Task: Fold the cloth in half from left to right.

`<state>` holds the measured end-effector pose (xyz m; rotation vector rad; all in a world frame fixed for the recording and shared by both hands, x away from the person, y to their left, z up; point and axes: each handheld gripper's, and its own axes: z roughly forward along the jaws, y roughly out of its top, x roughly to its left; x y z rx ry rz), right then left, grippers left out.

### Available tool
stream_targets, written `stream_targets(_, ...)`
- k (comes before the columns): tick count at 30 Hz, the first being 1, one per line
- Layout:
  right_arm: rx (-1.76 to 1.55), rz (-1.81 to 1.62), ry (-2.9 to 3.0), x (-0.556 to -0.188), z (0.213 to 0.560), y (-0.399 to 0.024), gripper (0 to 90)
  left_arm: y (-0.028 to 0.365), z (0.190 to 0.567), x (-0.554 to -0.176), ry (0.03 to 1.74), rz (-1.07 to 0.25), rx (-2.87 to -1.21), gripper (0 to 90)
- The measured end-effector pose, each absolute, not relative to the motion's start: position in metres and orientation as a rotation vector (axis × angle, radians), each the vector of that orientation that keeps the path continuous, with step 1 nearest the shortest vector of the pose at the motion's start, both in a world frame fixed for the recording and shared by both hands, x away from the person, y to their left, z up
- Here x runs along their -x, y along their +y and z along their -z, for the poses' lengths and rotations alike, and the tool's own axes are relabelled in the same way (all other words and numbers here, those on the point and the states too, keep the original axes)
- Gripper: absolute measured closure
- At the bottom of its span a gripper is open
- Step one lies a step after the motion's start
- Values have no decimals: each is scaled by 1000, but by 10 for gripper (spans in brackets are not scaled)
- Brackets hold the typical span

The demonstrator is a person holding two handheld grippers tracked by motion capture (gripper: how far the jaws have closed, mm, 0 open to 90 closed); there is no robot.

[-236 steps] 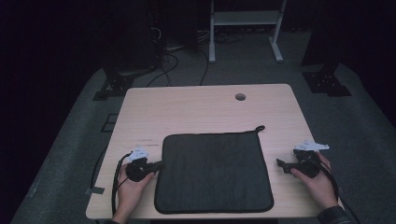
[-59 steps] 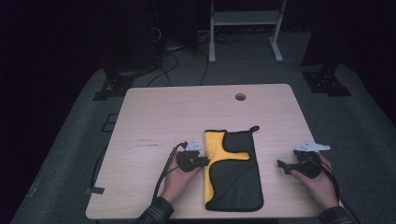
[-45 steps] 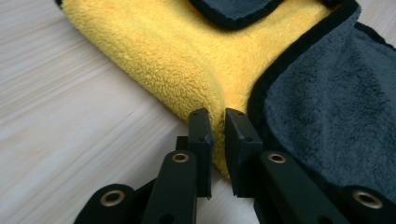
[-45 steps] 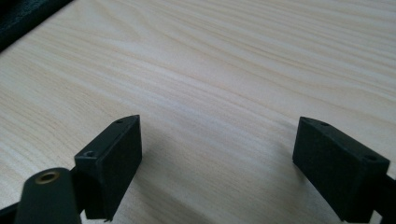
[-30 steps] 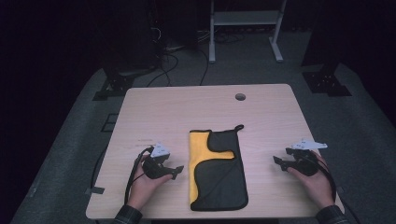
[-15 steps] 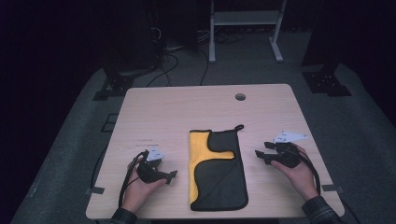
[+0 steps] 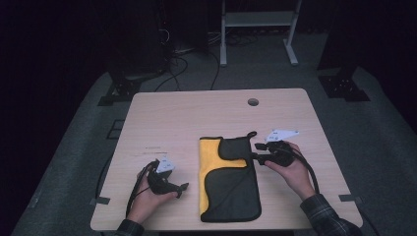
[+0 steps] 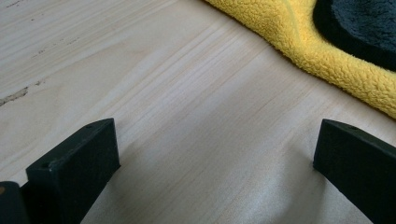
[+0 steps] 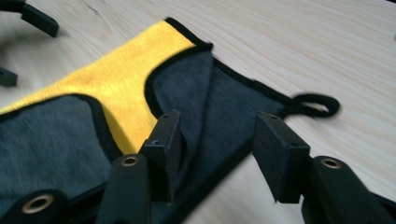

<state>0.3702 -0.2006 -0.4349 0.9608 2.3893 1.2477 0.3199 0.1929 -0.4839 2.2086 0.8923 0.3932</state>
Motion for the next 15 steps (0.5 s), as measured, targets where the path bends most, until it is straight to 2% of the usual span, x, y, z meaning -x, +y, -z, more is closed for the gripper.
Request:
stream_targets(8, -899, -1277, 2421, -383, 433, -171, 587, 193, 484, -320, 893, -392, -2206, 0)
stream_targets(15, -857, -1306, 2471, -394, 434, -151, 601, 193, 484, -320, 892, -393, -2210, 0)
